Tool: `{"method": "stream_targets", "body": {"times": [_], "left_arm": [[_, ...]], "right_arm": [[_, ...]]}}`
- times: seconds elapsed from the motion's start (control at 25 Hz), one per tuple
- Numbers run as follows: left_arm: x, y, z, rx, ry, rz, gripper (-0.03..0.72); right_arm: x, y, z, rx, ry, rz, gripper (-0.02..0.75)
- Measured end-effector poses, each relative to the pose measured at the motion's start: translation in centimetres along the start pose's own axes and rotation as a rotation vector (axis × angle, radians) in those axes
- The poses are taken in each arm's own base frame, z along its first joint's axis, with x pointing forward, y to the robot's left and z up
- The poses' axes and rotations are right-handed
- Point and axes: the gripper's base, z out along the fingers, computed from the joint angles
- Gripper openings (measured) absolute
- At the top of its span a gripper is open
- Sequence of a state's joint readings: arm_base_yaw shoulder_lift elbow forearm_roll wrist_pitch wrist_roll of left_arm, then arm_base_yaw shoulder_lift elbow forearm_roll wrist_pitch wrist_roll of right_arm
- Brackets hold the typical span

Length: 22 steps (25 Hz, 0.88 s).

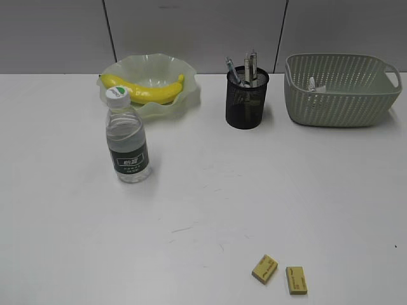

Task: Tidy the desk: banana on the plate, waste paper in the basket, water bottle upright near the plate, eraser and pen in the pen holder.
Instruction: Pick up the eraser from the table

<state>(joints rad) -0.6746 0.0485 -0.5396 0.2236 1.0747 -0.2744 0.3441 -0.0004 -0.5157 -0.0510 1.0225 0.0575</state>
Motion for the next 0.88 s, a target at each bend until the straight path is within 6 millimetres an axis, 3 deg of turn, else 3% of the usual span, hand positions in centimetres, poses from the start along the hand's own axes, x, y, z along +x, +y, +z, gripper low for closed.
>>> {"method": "stream_targets", "body": {"times": [0.12,0.24,0.4,0.64,0.8,0.88], "left_arm": [[0.0,0.0,0.0,0.001,-0.003,-0.001,0.290],[0.2,0.0,-0.4,-0.015,-0.027,-0.023,0.289],[0.5,0.0,-0.9,-0.080,-0.062,-0.064,0.289],[0.6,-0.1,-1.2,-0.212,-0.073,-0.128,0.289],[0.7,-0.2,-1.3,-0.280,-0.078,-0.162,0.289],[0.7,-0.3,-1.3,-0.304,-0.080,-0.173,0.289]], "right_arm": [[-1.2,0.1,0.7,-0.007,-0.002,0.002,0.276],[-3.0,0.6,3.3,-0.041,0.056,0.025,0.276],[-4.7,1.2,9.1,-0.060,0.251,0.058,0.276],[-5.3,2.0,18.6,-0.060,0.556,0.105,0.276],[-4.3,2.8,24.6,-0.073,0.742,0.077,0.302],[-2.9,3.8,27.0,-0.092,0.854,0.051,0.329]]}}
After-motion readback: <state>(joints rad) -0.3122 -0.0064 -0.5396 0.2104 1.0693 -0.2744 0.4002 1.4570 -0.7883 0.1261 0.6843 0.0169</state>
